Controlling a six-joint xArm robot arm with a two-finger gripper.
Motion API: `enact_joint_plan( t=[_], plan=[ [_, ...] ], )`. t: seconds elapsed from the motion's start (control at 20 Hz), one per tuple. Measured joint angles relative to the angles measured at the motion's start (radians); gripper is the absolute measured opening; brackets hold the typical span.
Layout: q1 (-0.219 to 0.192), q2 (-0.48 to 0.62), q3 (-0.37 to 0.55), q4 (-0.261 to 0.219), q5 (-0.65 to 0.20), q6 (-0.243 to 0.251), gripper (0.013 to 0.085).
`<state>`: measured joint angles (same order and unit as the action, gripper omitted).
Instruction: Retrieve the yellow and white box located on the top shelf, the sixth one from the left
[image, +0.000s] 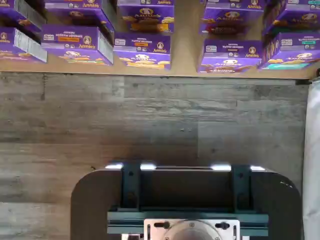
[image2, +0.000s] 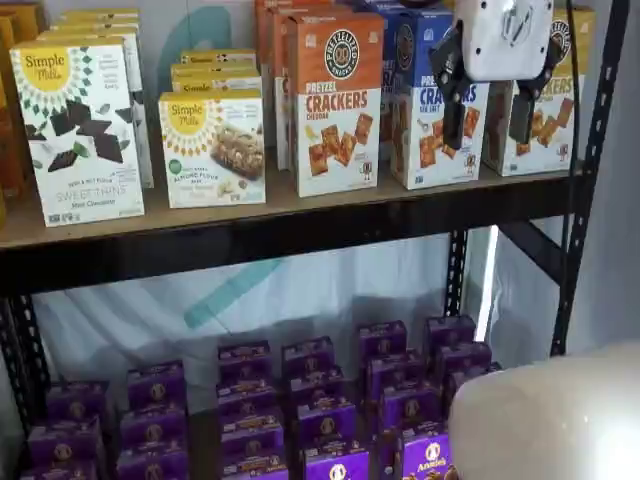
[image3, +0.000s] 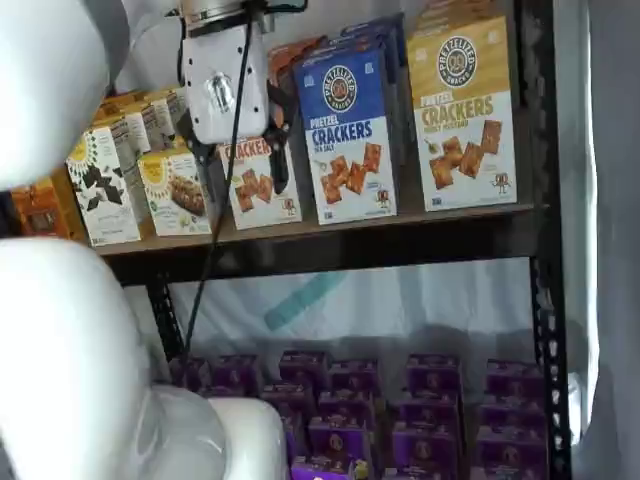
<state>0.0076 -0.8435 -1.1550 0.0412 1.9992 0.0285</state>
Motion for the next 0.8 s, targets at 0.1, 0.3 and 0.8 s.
enact_joint_plan(
  t=[0.1, 0.3, 0.8],
  plan=[
    [-0.054, -0.024, 0.023, 0.057, -0.036, -0.03, 0.085],
    [-0.086, -0.042, 0.039, 0.096, -0.069, -0.052, 0.085],
    [-0.058, -0.053, 0.066, -0.044, -0.144, -0.071, 0.085]
  ],
)
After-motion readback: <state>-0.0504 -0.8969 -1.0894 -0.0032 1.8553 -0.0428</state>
